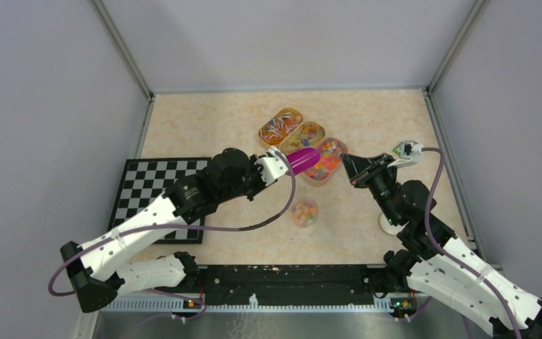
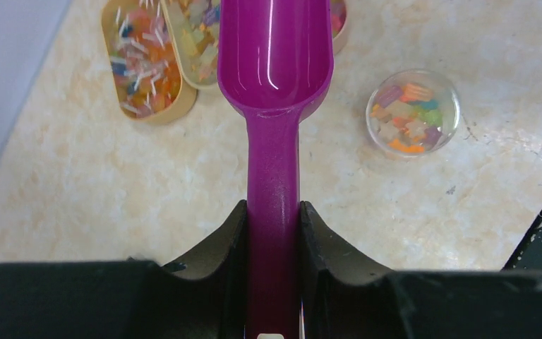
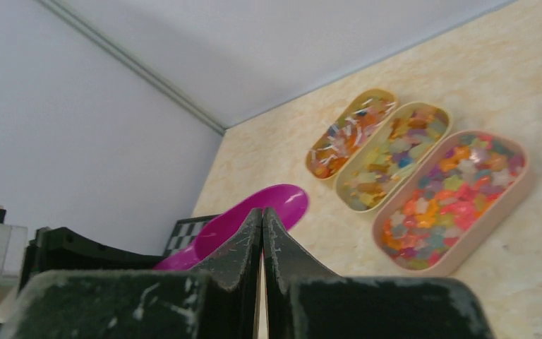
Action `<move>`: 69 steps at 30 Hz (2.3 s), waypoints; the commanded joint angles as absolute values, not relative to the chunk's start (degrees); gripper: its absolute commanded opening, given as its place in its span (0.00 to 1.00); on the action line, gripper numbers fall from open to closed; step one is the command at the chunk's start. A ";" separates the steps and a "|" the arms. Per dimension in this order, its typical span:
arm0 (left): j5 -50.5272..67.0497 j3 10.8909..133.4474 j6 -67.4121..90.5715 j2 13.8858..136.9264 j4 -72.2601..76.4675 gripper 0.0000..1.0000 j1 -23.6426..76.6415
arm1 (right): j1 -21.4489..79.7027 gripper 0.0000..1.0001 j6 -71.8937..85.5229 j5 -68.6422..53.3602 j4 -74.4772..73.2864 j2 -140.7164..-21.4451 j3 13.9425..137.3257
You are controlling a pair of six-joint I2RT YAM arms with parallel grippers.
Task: Pack the candies
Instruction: Scoop the fake candies from the storage box.
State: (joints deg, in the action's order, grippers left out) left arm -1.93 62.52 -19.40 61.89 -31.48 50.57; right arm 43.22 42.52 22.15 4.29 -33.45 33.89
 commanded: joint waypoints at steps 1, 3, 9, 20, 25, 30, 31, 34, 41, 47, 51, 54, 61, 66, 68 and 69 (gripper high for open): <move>4.69 67.99 -13.34 63.92 -36.56 0.00 41.05 | 38.64 0.00 34.45 24.60 6.29 -37.55 38.14; 6.65 70.93 -12.25 67.30 -39.46 0.00 37.14 | 31.43 0.00 33.48 16.69 5.97 -43.76 41.19; 12.14 86.02 -11.49 81.17 -51.61 0.00 33.05 | 13.53 0.05 34.18 -12.68 8.15 -64.87 52.09; 8.62 108.20 -11.55 102.11 -66.26 0.00 32.29 | 8.36 0.15 23.56 -24.47 -6.61 -100.16 81.08; 4.73 111.68 -12.05 107.79 -68.31 0.00 32.29 | 8.18 0.15 20.31 -25.45 -13.46 -111.90 91.12; 3.31 114.47 -13.71 111.02 -68.66 0.00 32.26 | 8.11 0.14 19.96 -26.06 -14.37 -116.53 95.03; 3.50 115.32 -14.04 111.84 -68.64 0.00 32.28 | 8.09 0.14 19.95 -25.99 -14.27 -116.76 95.05; 3.95 118.07 -14.93 114.37 -68.99 0.00 32.33 | 8.09 0.14 19.89 -25.67 -13.54 -116.89 94.15; 3.89 120.49 -16.01 117.26 -68.49 0.00 32.32 | 8.11 0.14 18.86 -24.63 -14.38 -119.37 96.07; 4.04 123.66 -16.35 120.85 -68.18 0.00 32.37 | 8.09 0.14 16.87 -22.48 -15.88 -122.90 100.15; 4.68 125.58 -16.43 124.00 -68.25 0.00 32.38 | 8.09 0.13 16.27 -22.02 -18.03 -126.39 103.69; 5.31 127.20 -16.70 126.00 -67.71 0.00 32.41 | 8.09 0.13 16.59 -22.46 -17.54 -128.49 104.43; 6.57 130.35 -17.57 129.85 -64.57 0.00 32.38 | 8.09 0.12 17.57 -23.85 -14.75 -130.85 103.55; 7.16 128.29 -17.81 130.54 -62.01 0.00 32.44 | 8.09 0.11 17.72 -25.08 -13.19 -130.96 102.67; 7.03 127.17 -17.83 130.25 -60.74 0.00 32.42 | 8.09 0.11 17.75 -25.50 -12.53 -130.85 102.27; 6.82 126.77 -17.96 130.21 -60.16 0.00 32.42 | 8.09 0.11 17.75 -25.68 -11.95 -130.75 102.04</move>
State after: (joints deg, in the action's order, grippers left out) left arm 6.66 128.20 -16.93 129.01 -67.07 32.64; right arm 8.45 17.76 -24.10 -15.64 -131.35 102.04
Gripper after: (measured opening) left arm 0.321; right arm 0.114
